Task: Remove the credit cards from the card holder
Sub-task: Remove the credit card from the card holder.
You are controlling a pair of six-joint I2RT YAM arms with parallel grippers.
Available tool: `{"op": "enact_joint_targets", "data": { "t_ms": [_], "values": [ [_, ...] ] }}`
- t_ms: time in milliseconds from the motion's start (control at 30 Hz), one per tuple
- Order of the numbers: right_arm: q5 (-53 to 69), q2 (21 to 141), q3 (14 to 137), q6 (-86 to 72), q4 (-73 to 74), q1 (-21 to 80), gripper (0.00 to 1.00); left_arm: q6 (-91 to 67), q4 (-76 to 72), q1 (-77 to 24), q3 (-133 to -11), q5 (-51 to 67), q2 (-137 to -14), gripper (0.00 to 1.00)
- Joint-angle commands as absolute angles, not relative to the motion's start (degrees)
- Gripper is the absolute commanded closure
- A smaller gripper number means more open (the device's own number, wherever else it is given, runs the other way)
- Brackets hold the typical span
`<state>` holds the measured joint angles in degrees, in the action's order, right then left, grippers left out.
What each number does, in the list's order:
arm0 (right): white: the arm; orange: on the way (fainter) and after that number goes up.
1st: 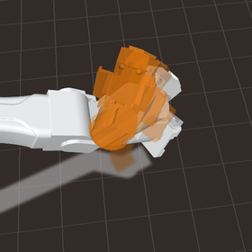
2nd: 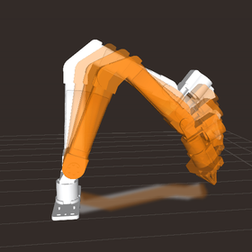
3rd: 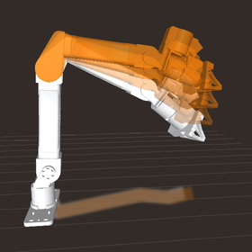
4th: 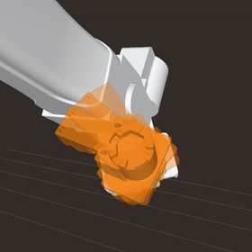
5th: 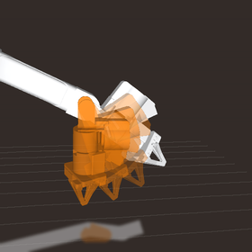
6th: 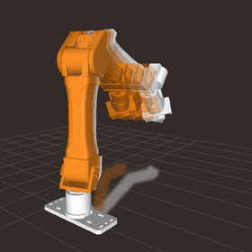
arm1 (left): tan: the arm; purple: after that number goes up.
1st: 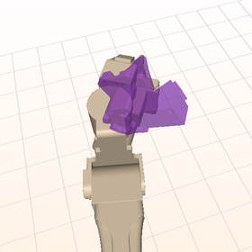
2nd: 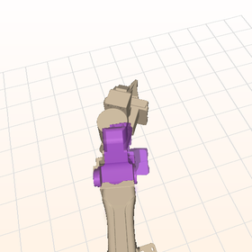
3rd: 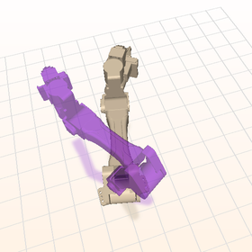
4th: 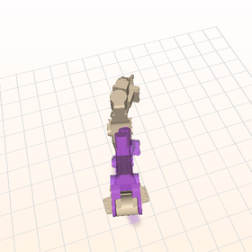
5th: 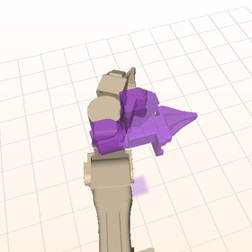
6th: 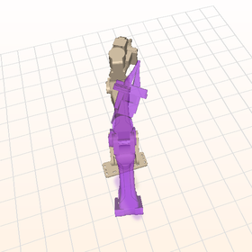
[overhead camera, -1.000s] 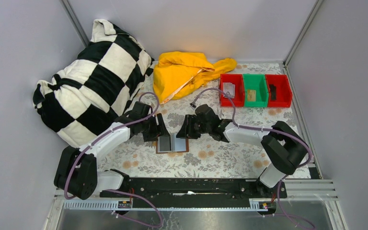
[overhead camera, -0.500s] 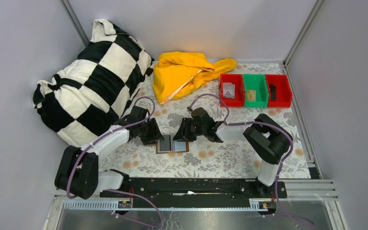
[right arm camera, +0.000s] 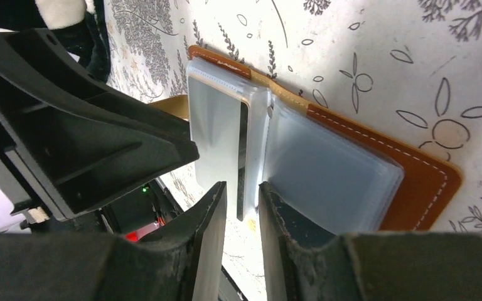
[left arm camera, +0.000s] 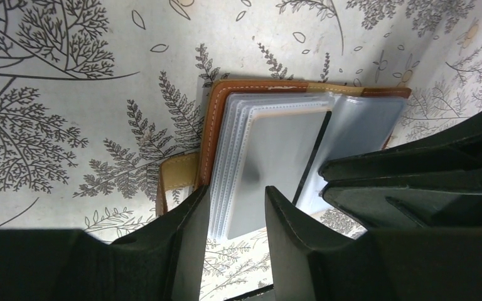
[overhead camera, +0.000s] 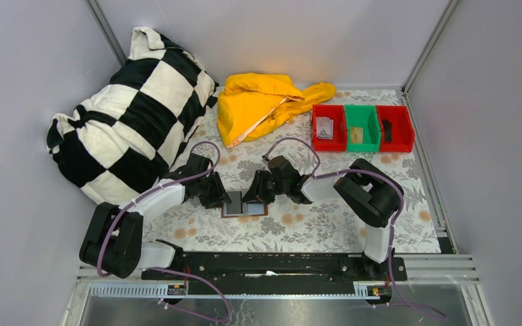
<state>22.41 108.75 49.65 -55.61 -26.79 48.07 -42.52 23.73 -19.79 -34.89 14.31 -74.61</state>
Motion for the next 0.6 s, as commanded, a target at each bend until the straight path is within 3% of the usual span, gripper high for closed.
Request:
{"op": "enact_joint_targets", "data": {
  "t_ms": [0, 300, 567],
  "values": [
    [23.8, 110.2, 51.3, -56.9, -30.1, 48.8, 0.68, -43.0, 20.7, -19.5, -34.6, 14.1, -76.2, 0.59],
    [24.1, 111.6, 51.0, -58.8, -32.6, 48.9, 0.69, -42.8, 19.9, -19.5, -33.9, 15.2, -77.5, 0.66],
    [24.0, 111.5, 50.2, -59.7, -34.0, 48.9, 0.77, -42.8, 19.3, -19.5, -33.9, 15.9, -77.9, 0.74]
  ]
}}
